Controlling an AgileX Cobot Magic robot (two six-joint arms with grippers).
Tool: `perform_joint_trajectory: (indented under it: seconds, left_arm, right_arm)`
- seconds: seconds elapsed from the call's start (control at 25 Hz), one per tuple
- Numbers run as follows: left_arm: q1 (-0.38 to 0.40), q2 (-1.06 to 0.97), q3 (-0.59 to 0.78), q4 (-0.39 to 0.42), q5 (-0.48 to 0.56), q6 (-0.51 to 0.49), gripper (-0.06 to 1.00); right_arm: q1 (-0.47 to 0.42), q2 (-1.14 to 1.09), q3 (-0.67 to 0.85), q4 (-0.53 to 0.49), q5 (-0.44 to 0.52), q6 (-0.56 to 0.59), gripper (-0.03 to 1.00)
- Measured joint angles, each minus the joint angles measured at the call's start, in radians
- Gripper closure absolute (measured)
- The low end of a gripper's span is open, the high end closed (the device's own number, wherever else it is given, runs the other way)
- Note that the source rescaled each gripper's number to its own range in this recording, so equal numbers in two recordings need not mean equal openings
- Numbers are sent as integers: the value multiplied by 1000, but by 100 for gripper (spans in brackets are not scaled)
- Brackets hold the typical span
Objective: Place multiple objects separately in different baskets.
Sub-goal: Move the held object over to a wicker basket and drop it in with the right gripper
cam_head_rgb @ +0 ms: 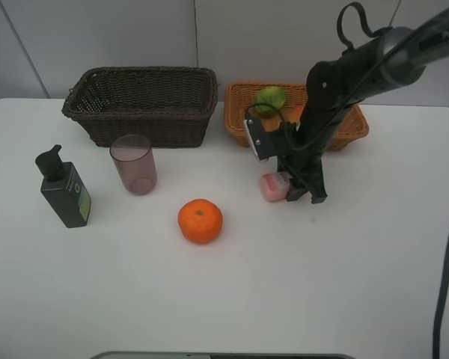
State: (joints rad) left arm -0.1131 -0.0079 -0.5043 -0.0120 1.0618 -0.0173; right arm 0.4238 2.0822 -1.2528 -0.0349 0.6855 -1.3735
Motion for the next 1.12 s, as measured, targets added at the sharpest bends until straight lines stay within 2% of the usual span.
perform_joint_trajectory:
  seconds: [0.12,0.36,0.56,0.72,0.88,0.96,1.12]
  left_arm:
    - [0,0,0,0,0,0,-5]
    - [0,0,0,0,0,0,-5]
    - [0,0,0,0,0,0,-5]
    - [0,0,0,0,0,0,-5]
    - [0,0,0,0,0,0,-5]
    - [0,0,0,0,0,0,-5]
    - [0,0,0,0,0,0,-5]
  right_arm:
    - [4,-44,-1,35,15,112,97]
    - [31,-138,-65,35,70,483,97]
    - [85,-154,-185,44,168,723,97]
    - [142,-151,-281,83,182,927,97]
    - [191,-119,-397,101,164,1135,97]
    - [207,-89,-452,105,136,1204,97]
    - [219,-31,-528,110,6,1252,97]
